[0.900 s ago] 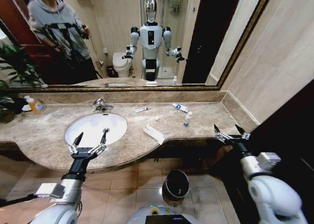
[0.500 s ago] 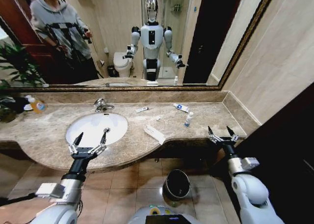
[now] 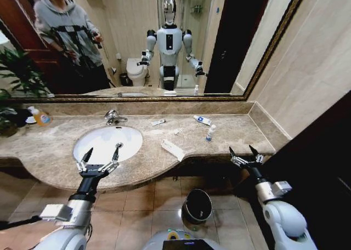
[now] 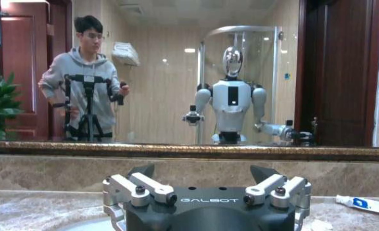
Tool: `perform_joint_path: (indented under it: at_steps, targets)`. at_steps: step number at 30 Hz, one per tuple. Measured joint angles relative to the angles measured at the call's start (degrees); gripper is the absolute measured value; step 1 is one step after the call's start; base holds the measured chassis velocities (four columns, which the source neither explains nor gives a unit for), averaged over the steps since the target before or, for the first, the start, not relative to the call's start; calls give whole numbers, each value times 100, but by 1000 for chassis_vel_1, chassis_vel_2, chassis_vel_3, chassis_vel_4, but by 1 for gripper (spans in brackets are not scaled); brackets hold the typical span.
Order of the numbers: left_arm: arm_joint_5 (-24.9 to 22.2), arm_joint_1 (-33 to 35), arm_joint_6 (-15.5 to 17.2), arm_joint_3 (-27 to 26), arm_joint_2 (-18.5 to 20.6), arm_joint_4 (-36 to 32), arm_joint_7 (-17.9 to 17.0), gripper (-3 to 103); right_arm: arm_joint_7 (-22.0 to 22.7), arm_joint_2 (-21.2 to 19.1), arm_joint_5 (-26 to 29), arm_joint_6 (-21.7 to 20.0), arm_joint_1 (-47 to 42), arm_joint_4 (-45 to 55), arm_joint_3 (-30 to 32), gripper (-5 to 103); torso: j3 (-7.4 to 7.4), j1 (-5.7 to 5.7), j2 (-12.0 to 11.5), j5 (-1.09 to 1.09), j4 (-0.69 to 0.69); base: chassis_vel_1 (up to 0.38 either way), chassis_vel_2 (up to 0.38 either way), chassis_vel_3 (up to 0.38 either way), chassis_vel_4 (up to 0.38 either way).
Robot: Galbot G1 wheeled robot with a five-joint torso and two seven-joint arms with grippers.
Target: Pick up the trash from the sink and place it in the trash bin.
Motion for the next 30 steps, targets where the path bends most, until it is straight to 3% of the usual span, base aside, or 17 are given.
perform_joint_path:
  at_steps: [6, 12, 17, 30]
  targets:
    - [0, 0, 0, 1, 0, 0, 0, 100, 50, -74, 1, -23, 179, -34, -180, 100, 0, 0, 0, -1, -1, 0, 0, 0, 0]
    - [0, 0, 0, 0, 0, 0, 0, 100, 241, -212, -322, -73, 868, -519, -1272, 100, 0, 0, 0, 0, 1, 0, 0, 0, 0]
    - [0, 0, 0, 0, 0, 0, 0, 100, 345, -323, -568, -44, 1375, -1013, -1769, 100, 0, 0, 0, 0, 0, 0, 0, 0, 0]
    - [0, 0, 0, 0, 0, 0, 0, 100, 433, -550, -771, 114, 2647, -2346, -2220, 100, 0, 0, 0, 0, 0, 0, 0, 0, 0]
